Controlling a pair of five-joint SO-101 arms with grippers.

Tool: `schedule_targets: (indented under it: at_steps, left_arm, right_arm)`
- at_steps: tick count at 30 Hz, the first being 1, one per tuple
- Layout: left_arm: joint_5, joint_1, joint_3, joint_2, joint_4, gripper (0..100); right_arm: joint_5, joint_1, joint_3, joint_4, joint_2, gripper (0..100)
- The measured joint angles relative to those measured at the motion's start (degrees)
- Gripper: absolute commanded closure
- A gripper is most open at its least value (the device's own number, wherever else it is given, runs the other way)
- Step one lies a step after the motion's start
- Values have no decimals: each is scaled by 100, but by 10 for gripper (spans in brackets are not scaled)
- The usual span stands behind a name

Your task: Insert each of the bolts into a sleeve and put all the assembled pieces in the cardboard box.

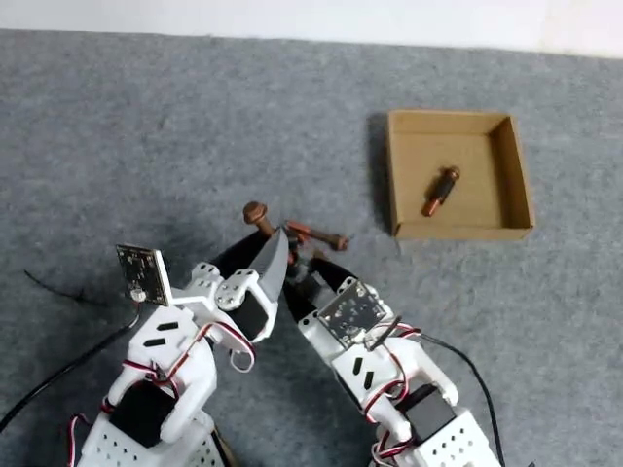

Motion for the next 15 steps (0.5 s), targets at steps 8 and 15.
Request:
schedule_targets:
  at_steps: [8,15]
  left_arm:
    - [-62,141,308,18,35,996]
    - [-993,686,519,-35,18,996]
  right_arm:
    - [0,0,0,9,0,993]
    - [0,0,0,9,9,993]
